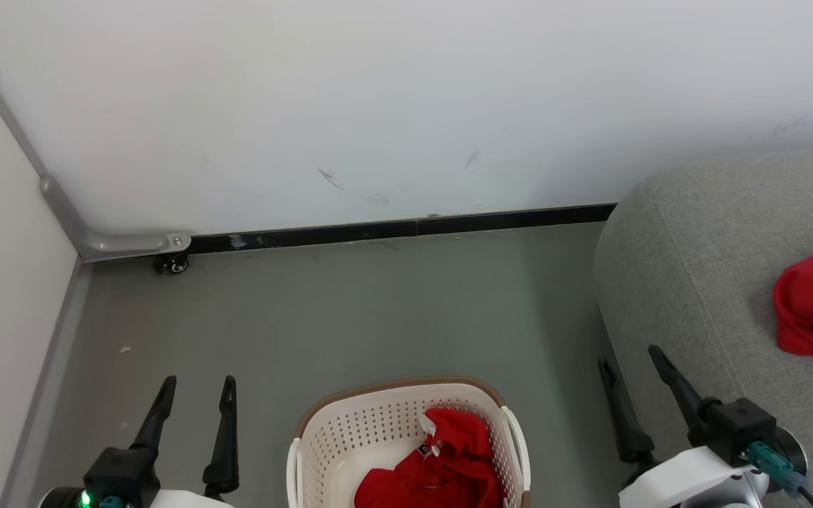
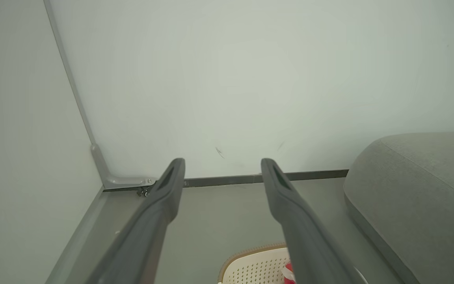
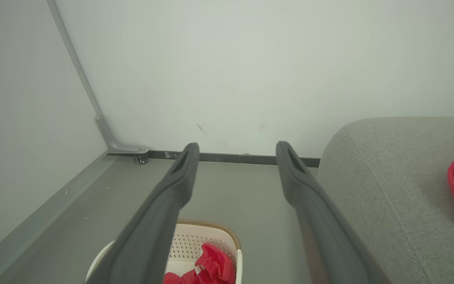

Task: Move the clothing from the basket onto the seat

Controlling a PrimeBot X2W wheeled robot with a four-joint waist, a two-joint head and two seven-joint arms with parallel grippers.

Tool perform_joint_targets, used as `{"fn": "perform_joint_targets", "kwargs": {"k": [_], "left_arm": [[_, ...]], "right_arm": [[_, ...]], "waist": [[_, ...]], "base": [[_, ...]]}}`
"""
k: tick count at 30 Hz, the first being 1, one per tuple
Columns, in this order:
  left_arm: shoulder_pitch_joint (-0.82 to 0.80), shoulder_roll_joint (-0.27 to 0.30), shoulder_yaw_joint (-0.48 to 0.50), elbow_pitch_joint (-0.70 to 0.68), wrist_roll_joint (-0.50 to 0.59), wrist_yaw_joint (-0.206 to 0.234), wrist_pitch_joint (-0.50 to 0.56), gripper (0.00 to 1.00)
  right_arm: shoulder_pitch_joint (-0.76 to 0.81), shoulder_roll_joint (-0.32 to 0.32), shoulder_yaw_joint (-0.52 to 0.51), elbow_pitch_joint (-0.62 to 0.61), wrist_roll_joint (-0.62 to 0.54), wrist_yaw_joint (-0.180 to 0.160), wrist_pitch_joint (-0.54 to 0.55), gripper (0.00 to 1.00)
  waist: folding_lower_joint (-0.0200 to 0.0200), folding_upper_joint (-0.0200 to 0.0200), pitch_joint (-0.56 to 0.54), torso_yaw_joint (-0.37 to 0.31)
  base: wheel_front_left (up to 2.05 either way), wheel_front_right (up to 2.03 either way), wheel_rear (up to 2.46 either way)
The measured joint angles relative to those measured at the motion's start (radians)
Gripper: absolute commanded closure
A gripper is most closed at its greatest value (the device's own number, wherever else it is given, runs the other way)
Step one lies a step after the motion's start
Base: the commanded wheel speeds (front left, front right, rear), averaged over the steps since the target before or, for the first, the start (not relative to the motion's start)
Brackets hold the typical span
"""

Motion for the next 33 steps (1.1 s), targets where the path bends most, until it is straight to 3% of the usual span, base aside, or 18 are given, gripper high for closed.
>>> {"fn": "perform_joint_targets", "kwargs": {"k": [33], "left_arm": [[0.041, -0.011, 0.012, -0.010, 0.042, -0.002, 0.000, 0.00]], "right_arm": [[0.090, 0.005, 0.022, -0.123, 0.012, 0.000, 0.045, 0.00]], "waist": [[0.0000, 0.0000, -0.021, -0.008]], "base": [[0.00, 0.00, 0.00]]}}
